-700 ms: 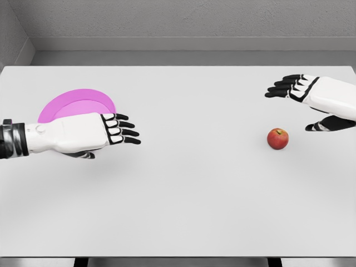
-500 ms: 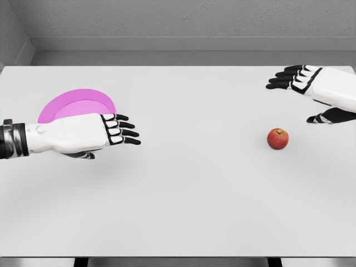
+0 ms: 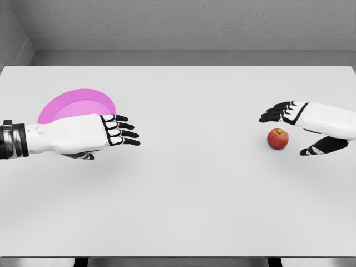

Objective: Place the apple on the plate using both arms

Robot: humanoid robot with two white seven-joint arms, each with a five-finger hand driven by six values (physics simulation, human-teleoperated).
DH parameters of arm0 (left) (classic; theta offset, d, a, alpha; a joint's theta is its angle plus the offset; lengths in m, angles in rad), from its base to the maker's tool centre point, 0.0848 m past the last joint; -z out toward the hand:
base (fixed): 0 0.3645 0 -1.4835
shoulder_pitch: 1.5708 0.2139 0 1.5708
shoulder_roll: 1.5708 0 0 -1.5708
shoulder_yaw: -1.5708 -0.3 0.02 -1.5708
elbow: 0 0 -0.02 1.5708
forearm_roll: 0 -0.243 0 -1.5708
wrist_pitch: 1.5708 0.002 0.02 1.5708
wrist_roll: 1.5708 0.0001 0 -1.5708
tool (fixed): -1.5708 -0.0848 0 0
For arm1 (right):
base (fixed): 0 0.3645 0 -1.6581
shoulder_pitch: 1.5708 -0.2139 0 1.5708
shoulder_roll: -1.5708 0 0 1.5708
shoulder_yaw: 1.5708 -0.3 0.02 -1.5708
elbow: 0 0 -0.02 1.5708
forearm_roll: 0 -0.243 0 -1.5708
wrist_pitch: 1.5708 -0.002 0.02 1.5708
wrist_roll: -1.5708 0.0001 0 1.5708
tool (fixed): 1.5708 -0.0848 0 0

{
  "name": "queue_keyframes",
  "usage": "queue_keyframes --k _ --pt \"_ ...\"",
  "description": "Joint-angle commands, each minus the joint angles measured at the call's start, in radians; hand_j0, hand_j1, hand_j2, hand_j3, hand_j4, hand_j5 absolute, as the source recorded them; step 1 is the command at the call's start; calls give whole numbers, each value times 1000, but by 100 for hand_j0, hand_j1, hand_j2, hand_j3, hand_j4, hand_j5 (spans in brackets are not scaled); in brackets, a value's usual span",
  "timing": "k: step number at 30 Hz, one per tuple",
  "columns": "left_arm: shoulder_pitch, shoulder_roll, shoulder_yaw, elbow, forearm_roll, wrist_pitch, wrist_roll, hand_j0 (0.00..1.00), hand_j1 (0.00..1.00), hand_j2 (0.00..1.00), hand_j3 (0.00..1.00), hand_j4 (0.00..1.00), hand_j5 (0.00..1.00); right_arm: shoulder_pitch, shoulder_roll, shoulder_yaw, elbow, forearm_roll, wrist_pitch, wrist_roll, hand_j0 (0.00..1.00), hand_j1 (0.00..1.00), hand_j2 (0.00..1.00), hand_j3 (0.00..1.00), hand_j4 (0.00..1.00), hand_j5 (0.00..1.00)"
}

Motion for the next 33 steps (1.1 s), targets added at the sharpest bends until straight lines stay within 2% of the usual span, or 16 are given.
queue_keyframes --k 1,3,7,11,17,21,25,33 --pt "0 0 0 1 6 1 0 100 100 100 100 100 100 0 -1 12 9 -7 3 1 100 100 100 100 100 100" --pt "2 -8 0 1 6 1 -33 100 100 100 100 100 100 -3 5 22 25 -7 3 1 100 100 100 100 100 100" --pt "2 -8 0 1 6 1 -33 100 100 100 100 100 100 -61 25 117 92 -1 3 1 100 100 100 100 100 100" --pt "2 -8 0 1 6 1 -33 100 100 100 100 100 100 -64 44 142 120 5 3 1 100 100 100 100 100 100" --pt "2 -8 0 1 6 1 -33 100 100 100 100 100 100 -120 90 186 198 39 3 1 100 100 100 100 100 100" --pt "2 -8 0 1 6 1 -35 100 100 100 100 100 100 -120 102 193 198 52 3 1 100 100 100 100 100 100" --pt "0 -9 0 1 5 1 -36 100 100 100 100 100 100 -132 117 193 253 54 3 1 100 100 100 100 100 100" --pt "2 -9 -1 1 5 1 -36 100 100 100 100 100 100 -149 139 191 301 106 3 1 100 100 100 100 100 100"
